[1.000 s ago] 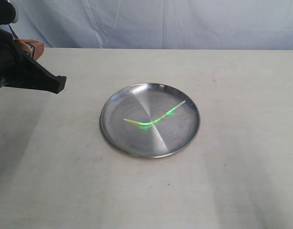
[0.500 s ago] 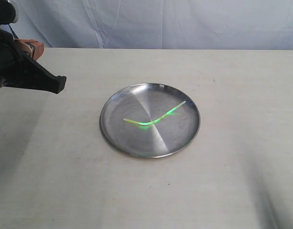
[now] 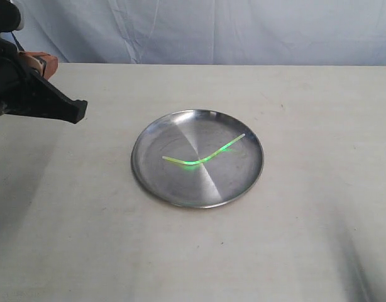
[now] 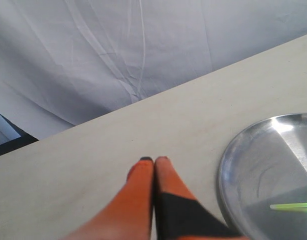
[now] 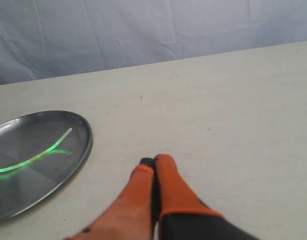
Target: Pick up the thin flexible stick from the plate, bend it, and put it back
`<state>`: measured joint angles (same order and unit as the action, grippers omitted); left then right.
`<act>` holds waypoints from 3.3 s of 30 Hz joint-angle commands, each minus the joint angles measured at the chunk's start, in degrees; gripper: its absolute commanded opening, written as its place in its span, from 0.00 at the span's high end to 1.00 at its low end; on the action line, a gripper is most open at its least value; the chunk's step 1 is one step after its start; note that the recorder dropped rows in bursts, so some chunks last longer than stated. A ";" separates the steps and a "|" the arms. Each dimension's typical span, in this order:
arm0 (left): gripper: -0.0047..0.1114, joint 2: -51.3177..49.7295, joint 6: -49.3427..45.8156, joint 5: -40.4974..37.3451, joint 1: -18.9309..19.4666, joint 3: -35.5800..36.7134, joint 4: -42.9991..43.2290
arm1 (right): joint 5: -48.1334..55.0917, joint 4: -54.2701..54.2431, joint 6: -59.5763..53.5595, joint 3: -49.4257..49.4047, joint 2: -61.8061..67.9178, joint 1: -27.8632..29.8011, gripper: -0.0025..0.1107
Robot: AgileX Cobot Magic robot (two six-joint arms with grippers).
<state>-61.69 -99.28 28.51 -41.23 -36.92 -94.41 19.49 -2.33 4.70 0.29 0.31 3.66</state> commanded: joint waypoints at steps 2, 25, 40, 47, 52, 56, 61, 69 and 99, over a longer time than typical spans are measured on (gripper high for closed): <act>0.96 0.36 0.11 0.26 0.11 0.12 -0.22 | -1.03 0.41 -0.16 -0.29 -0.31 0.27 0.98; 0.96 5.24 0.13 1.07 0.11 1.42 -2.12 | -1.03 0.41 -0.16 -0.29 -0.31 0.27 0.98; 0.96 21.24 -12.77 7.16 0.11 4.11 -5.36 | -0.76 0.35 -0.06 -0.29 -0.31 0.27 0.98; 0.96 23.36 5.73 6.38 1.03 12.12 12.41 | -0.76 0.35 -0.06 -0.29 -0.31 0.27 0.98; 0.96 25.94 31.46 -5.03 6.00 17.84 33.93 | -0.76 0.35 -0.06 -0.29 -0.31 0.27 0.98; 0.96 30.19 39.83 -16.15 10.96 21.27 36.06 | -1.03 0.35 -0.06 -0.29 -0.31 0.27 0.98; 0.96 37.02 62.62 -26.16 19.46 26.60 52.25 | -1.03 0.35 -0.06 -0.29 -0.31 0.27 0.98; 0.96 48.83 101.14 -28.07 31.88 36.92 84.22 | -1.03 0.35 -0.06 -0.29 -0.31 0.27 0.98; 0.96 61.69 103.27 -41.30 32.65 36.92 88.02 | -0.98 -0.29 -0.06 -0.29 -0.31 0.27 0.98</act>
<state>-0.85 3.96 -13.09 -8.73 -0.20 -6.60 19.09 -2.56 4.86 0.29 0.31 3.66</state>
